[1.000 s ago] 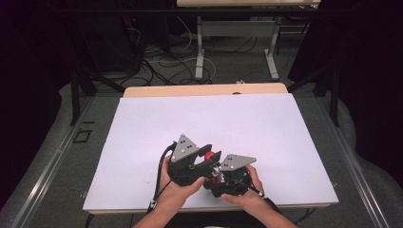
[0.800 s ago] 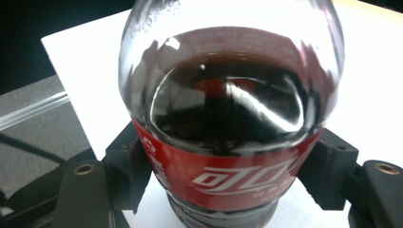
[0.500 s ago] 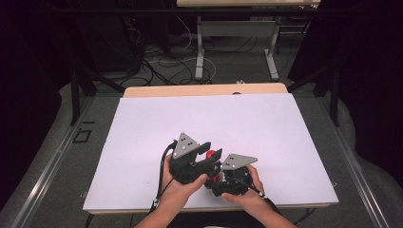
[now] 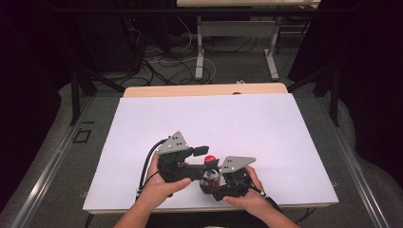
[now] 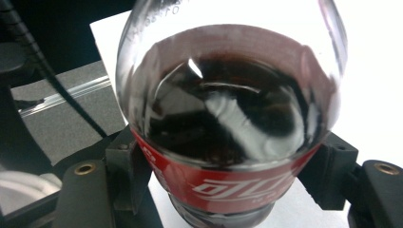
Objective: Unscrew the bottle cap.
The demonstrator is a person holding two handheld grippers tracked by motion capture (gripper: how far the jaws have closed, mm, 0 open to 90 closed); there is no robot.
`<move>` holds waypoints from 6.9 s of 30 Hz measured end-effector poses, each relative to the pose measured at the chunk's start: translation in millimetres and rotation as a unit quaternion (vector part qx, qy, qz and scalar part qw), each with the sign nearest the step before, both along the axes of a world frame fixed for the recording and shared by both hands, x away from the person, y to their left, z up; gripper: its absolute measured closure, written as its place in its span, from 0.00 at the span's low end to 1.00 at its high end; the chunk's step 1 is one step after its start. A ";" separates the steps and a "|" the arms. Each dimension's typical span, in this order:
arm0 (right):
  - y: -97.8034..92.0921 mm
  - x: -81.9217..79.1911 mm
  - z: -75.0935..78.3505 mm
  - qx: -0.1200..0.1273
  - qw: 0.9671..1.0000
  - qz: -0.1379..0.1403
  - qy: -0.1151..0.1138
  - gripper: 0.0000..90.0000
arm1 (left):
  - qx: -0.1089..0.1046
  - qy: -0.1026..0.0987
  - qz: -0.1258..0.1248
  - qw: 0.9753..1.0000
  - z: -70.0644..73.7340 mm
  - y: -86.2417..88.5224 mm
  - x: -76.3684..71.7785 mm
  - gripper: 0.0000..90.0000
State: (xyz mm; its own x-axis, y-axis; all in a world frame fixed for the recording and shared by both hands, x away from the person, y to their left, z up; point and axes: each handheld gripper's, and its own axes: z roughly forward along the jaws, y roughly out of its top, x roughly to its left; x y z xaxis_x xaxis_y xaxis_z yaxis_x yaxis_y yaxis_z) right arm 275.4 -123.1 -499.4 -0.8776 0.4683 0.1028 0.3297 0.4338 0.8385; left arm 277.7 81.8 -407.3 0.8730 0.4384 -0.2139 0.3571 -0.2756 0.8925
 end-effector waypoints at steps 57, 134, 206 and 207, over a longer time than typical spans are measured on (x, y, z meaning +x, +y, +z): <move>7.1 -9.9 -0.1 0.004 0.999 0.036 -0.002 0.32 | -0.031 -0.007 -0.146 0.989 -11.8 15.1 18.7 0.65; -4.6 -1.8 -4.0 -0.006 0.996 -0.084 -0.022 0.32 | 0.002 -0.080 0.152 0.985 -14.9 -34.1 -25.4 0.69; -2.5 -4.1 -3.4 0.009 0.999 -0.048 -0.008 0.32 | -0.015 -0.049 -0.028 0.998 -0.8 6.3 3.6 0.41; -2.4 -4.3 -3.1 0.006 0.999 -0.046 -0.006 0.32 | -0.015 -0.049 -0.028 0.998 -0.8 6.3 3.6 0.41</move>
